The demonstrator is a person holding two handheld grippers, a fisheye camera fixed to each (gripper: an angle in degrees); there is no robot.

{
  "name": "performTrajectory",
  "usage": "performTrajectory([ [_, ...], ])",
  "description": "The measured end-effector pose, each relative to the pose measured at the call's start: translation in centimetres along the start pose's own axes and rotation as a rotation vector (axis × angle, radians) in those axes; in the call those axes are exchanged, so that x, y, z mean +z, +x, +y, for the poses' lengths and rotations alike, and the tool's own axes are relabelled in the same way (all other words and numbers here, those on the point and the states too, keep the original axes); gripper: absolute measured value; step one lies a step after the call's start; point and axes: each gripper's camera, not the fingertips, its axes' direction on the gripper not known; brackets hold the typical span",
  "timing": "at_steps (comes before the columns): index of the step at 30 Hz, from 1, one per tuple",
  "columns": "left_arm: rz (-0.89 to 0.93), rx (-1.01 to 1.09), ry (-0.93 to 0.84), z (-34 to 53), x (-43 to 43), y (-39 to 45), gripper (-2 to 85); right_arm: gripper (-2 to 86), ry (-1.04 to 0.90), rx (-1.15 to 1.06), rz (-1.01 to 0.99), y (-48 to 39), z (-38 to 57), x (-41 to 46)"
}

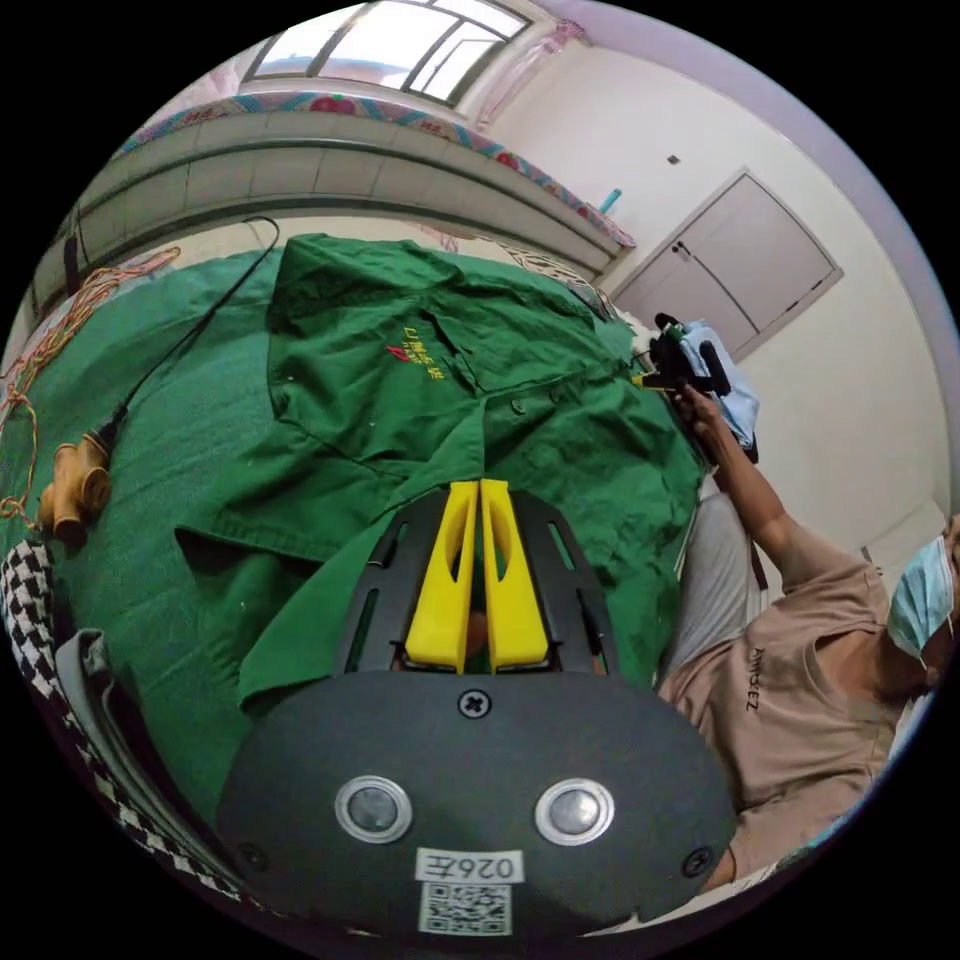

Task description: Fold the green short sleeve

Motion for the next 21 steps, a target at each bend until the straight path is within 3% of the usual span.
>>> performTrajectory([
  [4, -0.148, -0.014, -0.012, -1.4, 2.5, 2.7, -1.0, 0.7, -0.037, -0.142, 0.112, -2.2, 0.1, -0.2],
  [9, -0.345, 0.001, 0.076, -3.8, 3.2, 6.1, -1.0, -0.3, 0.084, -0.176, 0.316, -3.6, 0.8, -3.3],
  [13, -0.468, -0.060, -0.162, -5.1, 8.9, 6.5, -1.0, 3.9, -0.091, -0.160, 0.405, -2.5, 0.6, -0.2],
  [19, -0.766, 0.160, -0.081, -3.4, 8.6, 13.4, -1.0, 0.3, 0.116, -0.246, 0.521, -5.8, 2.8, -3.6],
  [21, -0.862, 0.158, -0.092, -2.4, 10.6, 12.8, -1.0, -0.6, -0.046, -0.259, 0.649, -4.9, 2.8, 0.3],
])
